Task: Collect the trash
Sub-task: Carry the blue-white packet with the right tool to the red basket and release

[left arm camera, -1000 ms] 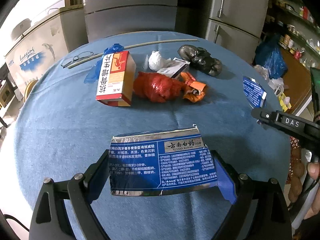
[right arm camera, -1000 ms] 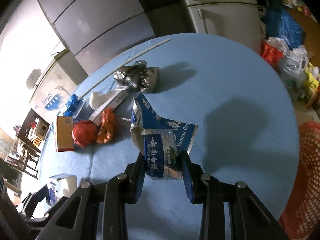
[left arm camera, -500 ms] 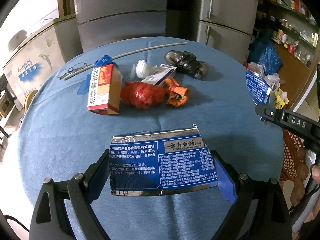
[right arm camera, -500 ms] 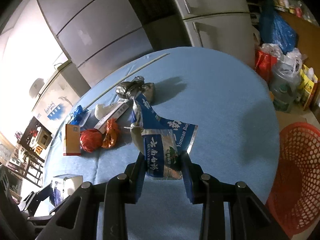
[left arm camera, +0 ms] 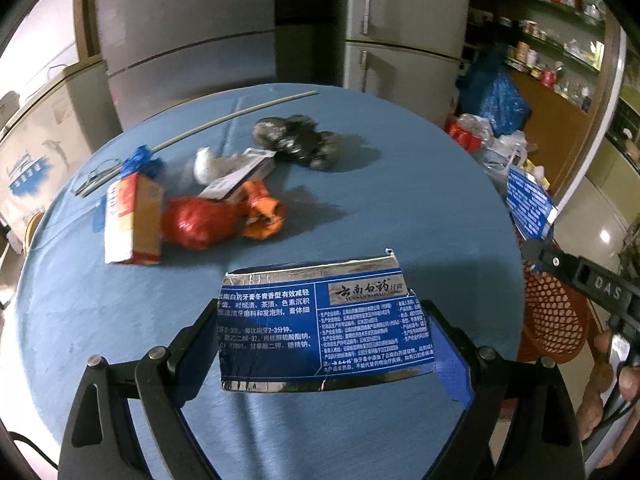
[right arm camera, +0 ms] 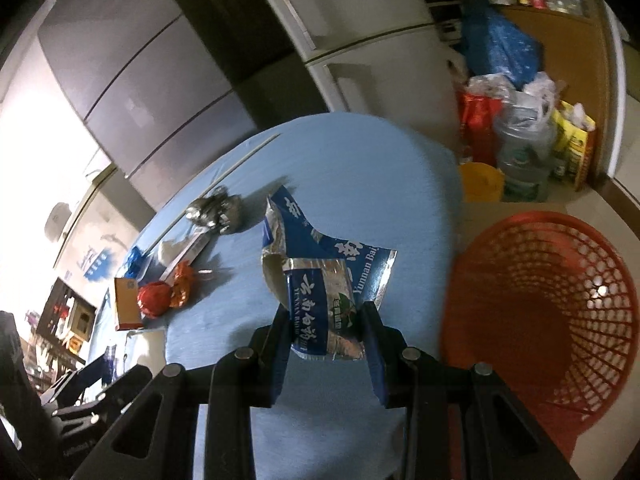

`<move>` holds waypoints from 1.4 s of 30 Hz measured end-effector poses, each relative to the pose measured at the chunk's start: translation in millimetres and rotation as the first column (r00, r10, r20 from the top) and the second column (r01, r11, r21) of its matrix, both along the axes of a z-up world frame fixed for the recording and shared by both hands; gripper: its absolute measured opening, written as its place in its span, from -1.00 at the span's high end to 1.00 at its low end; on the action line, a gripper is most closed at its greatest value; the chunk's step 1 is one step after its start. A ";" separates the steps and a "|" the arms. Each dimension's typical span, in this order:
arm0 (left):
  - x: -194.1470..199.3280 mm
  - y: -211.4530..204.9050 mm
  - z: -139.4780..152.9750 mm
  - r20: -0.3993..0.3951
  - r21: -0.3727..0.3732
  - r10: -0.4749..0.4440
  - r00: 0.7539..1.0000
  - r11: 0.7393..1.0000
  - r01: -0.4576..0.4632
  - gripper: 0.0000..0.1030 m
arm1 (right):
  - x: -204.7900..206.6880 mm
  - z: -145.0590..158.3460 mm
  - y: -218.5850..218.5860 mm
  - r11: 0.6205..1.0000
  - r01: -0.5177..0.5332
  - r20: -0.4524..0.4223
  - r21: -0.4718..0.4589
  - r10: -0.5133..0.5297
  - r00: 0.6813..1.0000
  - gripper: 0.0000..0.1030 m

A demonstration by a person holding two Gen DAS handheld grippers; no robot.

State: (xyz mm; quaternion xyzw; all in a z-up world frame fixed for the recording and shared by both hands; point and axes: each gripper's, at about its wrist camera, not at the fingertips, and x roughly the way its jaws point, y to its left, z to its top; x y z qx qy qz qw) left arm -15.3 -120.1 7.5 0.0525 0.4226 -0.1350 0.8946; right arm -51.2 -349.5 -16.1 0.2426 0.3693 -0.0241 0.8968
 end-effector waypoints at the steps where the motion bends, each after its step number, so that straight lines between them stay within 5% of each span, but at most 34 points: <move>1: 1.4 -5.6 1.1 0.001 0.000 -0.008 1.000 1.000 0.008 -0.82 | -4.1 -0.4 -6.2 1.000 0.013 -0.002 0.001 -0.013 1.000 0.30; 17: 14.4 -86.0 10.7 0.008 0.017 -0.134 0.991 0.991 0.134 -0.82 | -41.1 -14.0 -72.3 0.987 0.158 -0.043 0.004 -0.158 0.986 0.30; 28: 12.7 -130.4 14.0 0.013 0.019 -0.219 0.976 0.976 0.219 -0.82 | -75.1 -50.8 -141.9 0.943 0.332 -0.164 0.014 -0.325 0.931 0.30; 42: 5.6 -207.0 4.6 -0.019 0.014 -0.366 0.931 0.931 0.366 -0.82 | -81.7 -76.5 -177.0 0.919 0.393 -0.250 0.028 -0.374 0.893 0.25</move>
